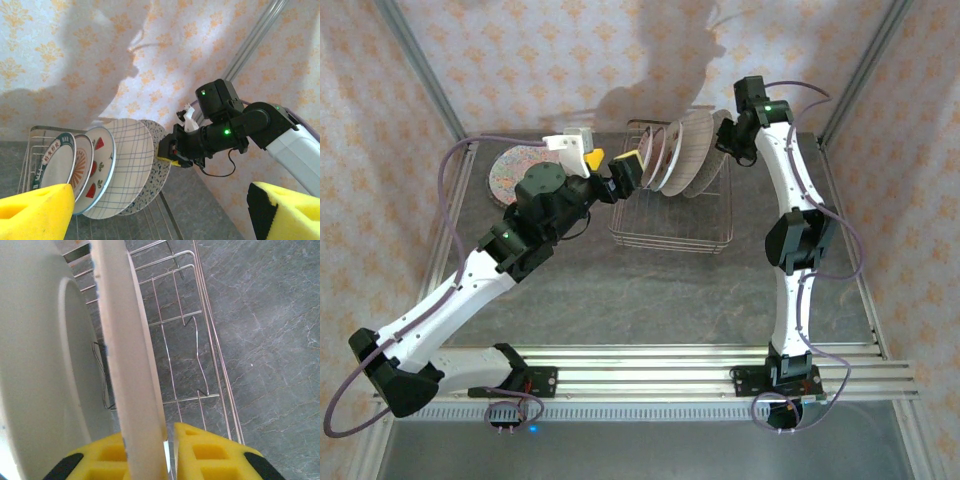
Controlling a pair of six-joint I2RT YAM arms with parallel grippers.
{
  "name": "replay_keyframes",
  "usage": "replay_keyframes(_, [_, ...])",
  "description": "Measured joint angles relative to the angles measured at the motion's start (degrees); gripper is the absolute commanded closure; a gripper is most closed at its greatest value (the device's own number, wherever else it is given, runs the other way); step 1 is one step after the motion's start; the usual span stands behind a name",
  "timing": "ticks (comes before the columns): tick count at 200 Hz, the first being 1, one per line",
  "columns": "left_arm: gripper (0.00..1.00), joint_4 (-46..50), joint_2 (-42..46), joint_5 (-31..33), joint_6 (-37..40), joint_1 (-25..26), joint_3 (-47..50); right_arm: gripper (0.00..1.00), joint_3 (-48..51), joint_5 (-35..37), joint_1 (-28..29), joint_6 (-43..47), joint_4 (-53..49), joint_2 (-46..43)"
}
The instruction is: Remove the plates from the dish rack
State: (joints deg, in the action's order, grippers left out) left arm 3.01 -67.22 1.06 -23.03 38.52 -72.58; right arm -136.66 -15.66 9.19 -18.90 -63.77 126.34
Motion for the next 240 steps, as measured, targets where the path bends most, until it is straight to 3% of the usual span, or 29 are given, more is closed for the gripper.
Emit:
replay_keyframes(78, [0.04, -0.33, 0.0, 1.16, -0.04, 0.02, 0.15, 1.0, -2.99, 0.96, -0.24, 2.99, -1.86, 1.36])
replay_keyframes(155, [0.02, -0.31, 0.0, 1.16, -0.48, 0.0, 0.39, 1.0, -9.4, 7.41, 2.01, 5.14, -5.46, 2.71])
replay_keyframes(240, [0.01, -0.22, -0.04, 1.16, -1.09, 0.11, 0.39, 1.0, -9.6, 13.22, 4.48, 6.1, -7.28, 1.36])
